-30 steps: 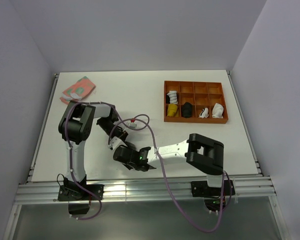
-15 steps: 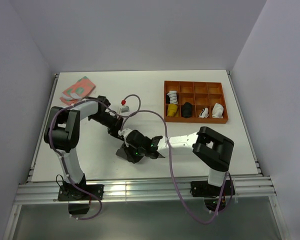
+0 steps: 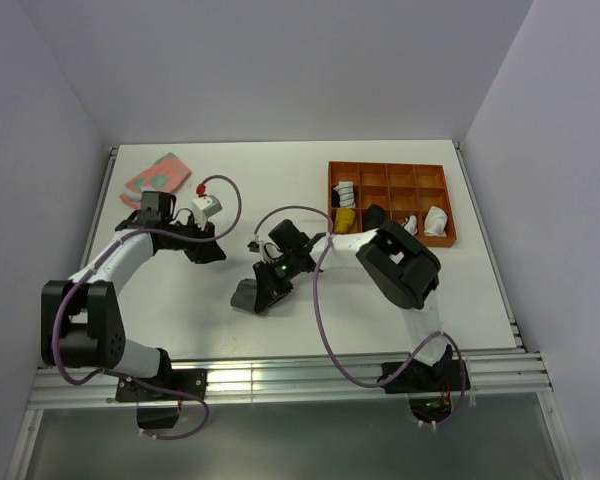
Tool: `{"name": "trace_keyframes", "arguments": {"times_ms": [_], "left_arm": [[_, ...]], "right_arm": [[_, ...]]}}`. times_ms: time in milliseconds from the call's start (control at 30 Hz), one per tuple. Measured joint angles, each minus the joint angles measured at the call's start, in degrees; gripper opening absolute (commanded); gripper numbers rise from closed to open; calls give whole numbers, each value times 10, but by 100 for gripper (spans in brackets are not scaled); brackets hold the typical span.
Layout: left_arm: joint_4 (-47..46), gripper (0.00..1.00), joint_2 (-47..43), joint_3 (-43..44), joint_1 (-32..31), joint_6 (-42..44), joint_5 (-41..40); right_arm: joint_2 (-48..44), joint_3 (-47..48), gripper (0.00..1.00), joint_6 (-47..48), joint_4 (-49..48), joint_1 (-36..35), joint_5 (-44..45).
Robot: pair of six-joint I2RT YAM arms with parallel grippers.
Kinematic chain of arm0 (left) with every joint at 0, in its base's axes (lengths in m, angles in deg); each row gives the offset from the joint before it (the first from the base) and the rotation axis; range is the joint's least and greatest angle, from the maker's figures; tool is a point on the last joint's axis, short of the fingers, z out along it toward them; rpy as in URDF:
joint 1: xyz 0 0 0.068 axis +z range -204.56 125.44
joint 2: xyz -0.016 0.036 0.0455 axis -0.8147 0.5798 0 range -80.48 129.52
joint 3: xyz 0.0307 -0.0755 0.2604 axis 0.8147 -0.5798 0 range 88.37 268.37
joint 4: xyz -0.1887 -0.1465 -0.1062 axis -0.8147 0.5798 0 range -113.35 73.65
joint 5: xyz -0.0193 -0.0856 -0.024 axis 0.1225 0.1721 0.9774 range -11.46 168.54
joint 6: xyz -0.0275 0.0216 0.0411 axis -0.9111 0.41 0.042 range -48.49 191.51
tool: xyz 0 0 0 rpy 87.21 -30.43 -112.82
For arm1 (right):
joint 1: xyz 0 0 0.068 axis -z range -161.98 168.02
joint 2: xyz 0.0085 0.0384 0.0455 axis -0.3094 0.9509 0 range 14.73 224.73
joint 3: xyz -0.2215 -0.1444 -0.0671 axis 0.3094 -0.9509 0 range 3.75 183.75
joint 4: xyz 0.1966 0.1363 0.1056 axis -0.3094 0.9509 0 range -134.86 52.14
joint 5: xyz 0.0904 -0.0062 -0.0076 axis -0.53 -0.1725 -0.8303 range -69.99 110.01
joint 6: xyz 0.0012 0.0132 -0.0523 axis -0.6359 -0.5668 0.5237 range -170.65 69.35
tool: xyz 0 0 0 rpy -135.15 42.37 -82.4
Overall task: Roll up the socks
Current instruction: Roll the sock at the center of the board.
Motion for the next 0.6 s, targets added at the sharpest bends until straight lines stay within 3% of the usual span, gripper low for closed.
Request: {"name": "trace_keyframes", "arguments": {"times_ms": [200, 400, 600], "left_arm": [[-6, 36, -40, -22, -45, 80, -38], [-7, 42, -92, -106, -170, 156, -95], [7, 42, -102, -123, -191, 202, -109]], "right_arm": [[58, 63, 5, 12, 63, 28, -86], [83, 95, 5, 28, 123, 47, -120], [103, 122, 4, 39, 163, 50, -132]]}}
